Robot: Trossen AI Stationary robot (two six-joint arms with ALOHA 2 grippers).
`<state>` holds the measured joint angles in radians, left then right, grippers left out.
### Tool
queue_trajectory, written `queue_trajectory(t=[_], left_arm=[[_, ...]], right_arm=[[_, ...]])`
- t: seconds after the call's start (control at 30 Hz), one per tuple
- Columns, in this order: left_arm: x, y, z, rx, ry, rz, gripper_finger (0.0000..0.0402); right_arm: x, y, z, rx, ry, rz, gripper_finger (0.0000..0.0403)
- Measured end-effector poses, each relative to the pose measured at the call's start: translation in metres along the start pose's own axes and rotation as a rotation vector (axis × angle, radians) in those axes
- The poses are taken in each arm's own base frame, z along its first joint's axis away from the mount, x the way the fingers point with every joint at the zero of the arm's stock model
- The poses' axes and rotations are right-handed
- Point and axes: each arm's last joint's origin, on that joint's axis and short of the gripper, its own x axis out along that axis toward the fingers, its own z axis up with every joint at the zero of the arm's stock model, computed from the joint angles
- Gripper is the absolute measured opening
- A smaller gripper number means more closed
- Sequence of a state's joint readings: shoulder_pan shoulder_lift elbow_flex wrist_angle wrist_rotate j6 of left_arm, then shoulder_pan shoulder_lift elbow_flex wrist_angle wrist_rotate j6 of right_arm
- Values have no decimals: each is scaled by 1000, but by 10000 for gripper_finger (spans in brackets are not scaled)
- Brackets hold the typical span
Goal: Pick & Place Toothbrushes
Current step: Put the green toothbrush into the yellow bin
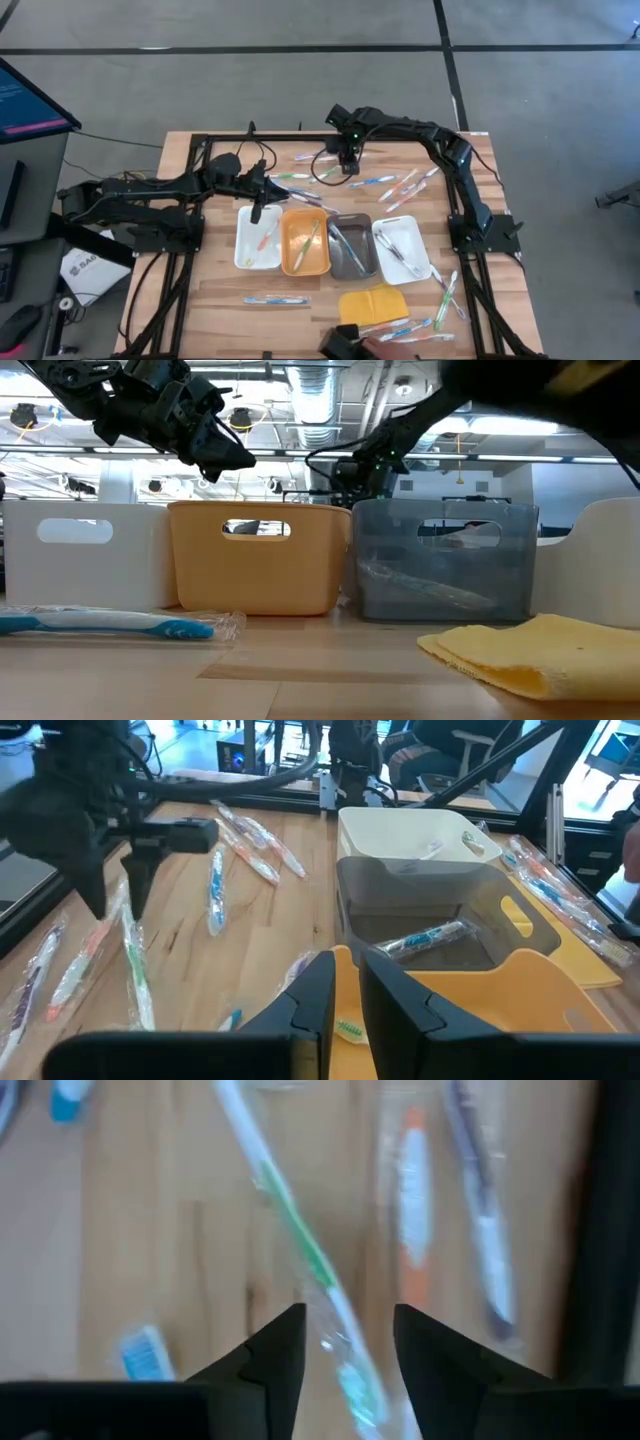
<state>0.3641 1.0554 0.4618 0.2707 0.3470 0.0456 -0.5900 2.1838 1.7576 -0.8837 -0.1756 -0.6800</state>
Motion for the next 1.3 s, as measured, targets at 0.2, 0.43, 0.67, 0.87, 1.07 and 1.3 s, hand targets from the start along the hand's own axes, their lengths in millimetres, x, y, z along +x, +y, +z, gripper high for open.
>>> queue_trajectory(t=[0.2, 0.43, 0.67, 0.87, 1.07, 1.3], left_arm=[[0, 0, 0, -5, 1, 0, 44], [0, 0, 0, -9, 1, 0, 44], [0, 0, 0, -9, 2, 0, 44], [0, 0, 0, -29, 2, -2, 44], [0, -1, 0, -36, 1, -24, 44], [0, -1, 0, -51, 2, -26, 44]], right_arm=[[27, -2, 0, 21, 61, 54, 124], [40, -6, 2, 23, 103, 83, 129], [40, -5, 3, 7, 125, 57, 125], [41, -1, 3, -14, 143, 59, 76], [41, 4, 5, -24, 165, 61, 10], [21, 16, 8, -37, 234, 23, 2]])
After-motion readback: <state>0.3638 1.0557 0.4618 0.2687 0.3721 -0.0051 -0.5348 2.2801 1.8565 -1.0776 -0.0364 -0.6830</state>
